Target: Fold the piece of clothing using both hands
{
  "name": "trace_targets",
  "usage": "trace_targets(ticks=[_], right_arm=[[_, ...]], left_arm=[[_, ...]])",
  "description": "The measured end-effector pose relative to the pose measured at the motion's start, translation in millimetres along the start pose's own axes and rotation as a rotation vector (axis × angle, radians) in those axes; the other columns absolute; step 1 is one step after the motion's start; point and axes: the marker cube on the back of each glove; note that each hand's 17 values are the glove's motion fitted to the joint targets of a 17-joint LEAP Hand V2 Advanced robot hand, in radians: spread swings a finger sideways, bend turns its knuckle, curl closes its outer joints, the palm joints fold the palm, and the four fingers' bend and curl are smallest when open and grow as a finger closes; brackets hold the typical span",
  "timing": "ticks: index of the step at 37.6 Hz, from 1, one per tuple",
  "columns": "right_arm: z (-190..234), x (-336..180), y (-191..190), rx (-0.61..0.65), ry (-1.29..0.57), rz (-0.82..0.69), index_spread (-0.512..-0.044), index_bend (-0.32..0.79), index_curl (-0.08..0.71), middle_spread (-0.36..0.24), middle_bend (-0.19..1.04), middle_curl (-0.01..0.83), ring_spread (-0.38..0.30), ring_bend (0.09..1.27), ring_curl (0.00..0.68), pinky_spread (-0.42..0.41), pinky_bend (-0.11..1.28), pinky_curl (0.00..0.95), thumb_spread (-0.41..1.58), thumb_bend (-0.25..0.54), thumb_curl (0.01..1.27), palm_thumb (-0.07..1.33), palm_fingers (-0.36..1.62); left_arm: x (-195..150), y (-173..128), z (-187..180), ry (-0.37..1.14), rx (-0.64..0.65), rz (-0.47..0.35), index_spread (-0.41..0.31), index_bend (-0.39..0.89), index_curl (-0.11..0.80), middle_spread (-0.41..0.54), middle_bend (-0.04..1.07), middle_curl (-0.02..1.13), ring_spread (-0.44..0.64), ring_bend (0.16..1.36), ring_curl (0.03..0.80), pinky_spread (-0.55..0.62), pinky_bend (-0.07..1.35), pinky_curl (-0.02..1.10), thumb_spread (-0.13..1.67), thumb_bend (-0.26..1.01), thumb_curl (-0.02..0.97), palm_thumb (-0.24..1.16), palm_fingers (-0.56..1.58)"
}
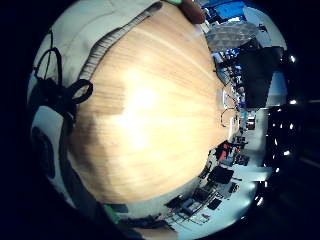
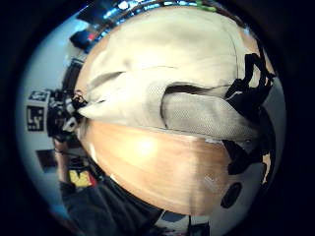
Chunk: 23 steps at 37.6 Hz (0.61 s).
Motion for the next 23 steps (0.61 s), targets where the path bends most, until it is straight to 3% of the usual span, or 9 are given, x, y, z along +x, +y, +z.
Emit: trace_targets(ticks=[2,8,16,23], right_arm=[[-9,-4,5,-0.002,-0.001,-0.014,-0.288,0.16,0.317,-0.143,0.25,0.429,-0.187,0.64,0.426,-0.323,0.59,0.367,0.92,0.048,0.34,1.07,1.30],[-11,5,-8,0.026,0.031,-0.023,-0.285,0.16,0.331,-0.145,0.27,0.442,-0.190,0.64,0.428,-0.335,0.59,0.369,0.89,0.025,0.34,1.09,1.31],[-82,-2,14,0.045,-0.003,-0.052,-0.284,0.16,0.345,-0.146,0.28,0.451,-0.191,0.64,0.432,-0.337,0.59,0.374,0.88,-0.006,0.34,1.11,1.30],[-120,1,21,0.031,0.041,-0.071,-0.284,0.14,0.342,-0.146,0.29,0.457,-0.197,0.64,0.436,-0.342,0.59,0.377,0.88,-0.020,0.33,1.10,1.29]], left_arm=[[2,15,-3,0.023,-0.097,0.010,-0.311,0.19,0.414,-0.296,0.24,0.38,-0.36,0.52,0.376,-0.49,0.64,0.38,1.10,0.07,0.303,0.66,1.31],[0,33,-39,0.042,-0.152,0.051,-0.325,0.18,0.423,-0.318,0.28,0.41,-0.38,0.54,0.391,-0.49,0.62,0.37,1.10,0.04,0.300,0.68,1.32],[-15,52,-112,0.161,-0.270,0.116,-0.327,0.18,0.432,-0.332,0.30,0.44,-0.39,0.55,0.403,-0.50,0.61,0.38,1.10,0.00,0.296,0.70,1.32],[-22,58,-156,0.138,-0.290,0.142,-0.325,0.17,0.433,-0.342,0.31,0.45,-0.39,0.56,0.408,-0.50,0.61,0.39,1.11,-0.01,0.293,0.71,1.31]])
